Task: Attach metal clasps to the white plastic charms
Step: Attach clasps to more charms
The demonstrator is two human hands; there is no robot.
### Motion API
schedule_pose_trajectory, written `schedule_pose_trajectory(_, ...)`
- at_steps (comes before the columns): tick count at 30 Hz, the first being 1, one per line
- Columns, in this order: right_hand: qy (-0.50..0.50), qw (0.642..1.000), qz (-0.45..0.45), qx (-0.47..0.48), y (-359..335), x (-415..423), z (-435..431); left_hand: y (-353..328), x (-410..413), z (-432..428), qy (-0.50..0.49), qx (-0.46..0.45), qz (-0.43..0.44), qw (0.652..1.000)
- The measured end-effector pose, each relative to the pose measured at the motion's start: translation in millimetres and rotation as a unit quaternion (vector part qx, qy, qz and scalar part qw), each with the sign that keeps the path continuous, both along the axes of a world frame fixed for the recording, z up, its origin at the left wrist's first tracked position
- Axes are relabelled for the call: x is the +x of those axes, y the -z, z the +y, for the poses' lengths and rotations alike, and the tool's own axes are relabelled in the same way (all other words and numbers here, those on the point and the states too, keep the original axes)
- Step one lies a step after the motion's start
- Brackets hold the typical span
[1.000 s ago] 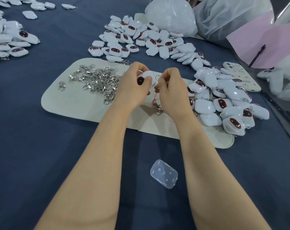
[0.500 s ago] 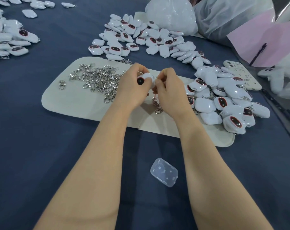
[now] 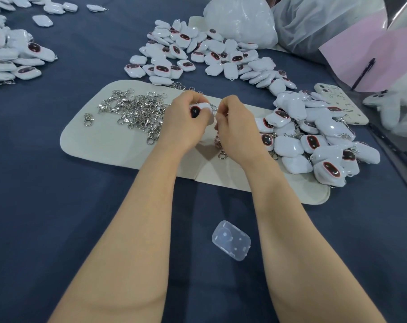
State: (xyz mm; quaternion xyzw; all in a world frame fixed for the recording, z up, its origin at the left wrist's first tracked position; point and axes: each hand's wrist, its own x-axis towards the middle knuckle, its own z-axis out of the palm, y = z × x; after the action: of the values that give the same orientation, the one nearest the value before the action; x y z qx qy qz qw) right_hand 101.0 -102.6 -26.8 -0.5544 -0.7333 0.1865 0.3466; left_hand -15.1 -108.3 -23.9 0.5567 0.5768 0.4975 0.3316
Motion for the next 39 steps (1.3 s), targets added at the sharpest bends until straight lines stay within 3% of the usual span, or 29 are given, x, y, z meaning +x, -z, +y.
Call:
schedule_pose_trajectory(4,-0.012,1.0,0.005,-0.014,1.2,-0.6,-1.4,1.2,-0.1,0.6,-0.007,-0.019,-0.03,0.999)
schedule_pose_trajectory(8,-0.005,1.0,-0.019,-0.003,1.2,0.3,-0.3,-0.4,0.9,-0.7,0.003,0.008,0.06,0.998)
schedule_pose_trajectory(10,0.012,1.0,0.014,0.011,1.2,-0.5,-0.9,-1.5,1.3,0.2,0.006,0.022,0.072,0.997)
schedule_pose_trajectory(12,0.028,0.995,0.089,0.019,-0.6,-1.1,-1.4,-2.1,2.3,2.4,0.005,0.003,-0.01,1.0)
schedule_pose_trajectory(14,0.028,0.986,0.166,0.011,-3.4,-2.0,-1.2,-2.8,4.1,3.1,-0.001,-0.057,-0.17,0.984)
schedule_pose_trajectory(17,0.036,0.97,0.241,-0.003,-4.8,-6.3,-0.8,-7.8,7.6,1.8,0.026,-0.161,-0.443,0.881)
schedule_pose_trajectory(19,0.066,0.956,0.285,0.015,-5.1,-9.3,-0.9,-9.9,10.2,-0.6,0.058,-0.2,-0.52,0.828)
schedule_pose_trajectory(20,0.086,0.951,0.296,0.032,-5.2,-10.3,-0.6,-11.1,11.3,-2.0,0.074,-0.213,-0.526,0.82)
schedule_pose_trajectory(23,0.127,0.951,0.27,0.077,-6.5,-9.2,-0.4,-13.0,15.1,-3.4,0.099,-0.235,-0.483,0.838)
schedule_pose_trajectory(29,0.087,0.983,0.071,0.148,-2.5,-6.4,-3.2,-12.3,10.2,1.6,0.007,-0.183,-0.435,0.881)
schedule_pose_trajectory(32,0.073,0.988,0.031,0.133,0.4,-7.3,-1.1,-13.4,8.4,1.2,-0.044,-0.108,-0.327,0.938)
schedule_pose_trajectory(34,0.064,0.991,0.022,0.118,2.0,-8.3,-0.4,-11.2,9.5,1.2,-0.084,-0.042,-0.189,0.978)
schedule_pose_trajectory(36,0.066,0.993,0.048,0.091,3.0,-9.5,-1.1,-9.0,11.9,0.3,-0.101,0.001,-0.116,0.988)
schedule_pose_trajectory(39,0.07,0.989,0.129,0.016,-0.5,-10.5,-1.9,-7.1,17.5,0.4,-0.071,-0.024,-0.183,0.98)
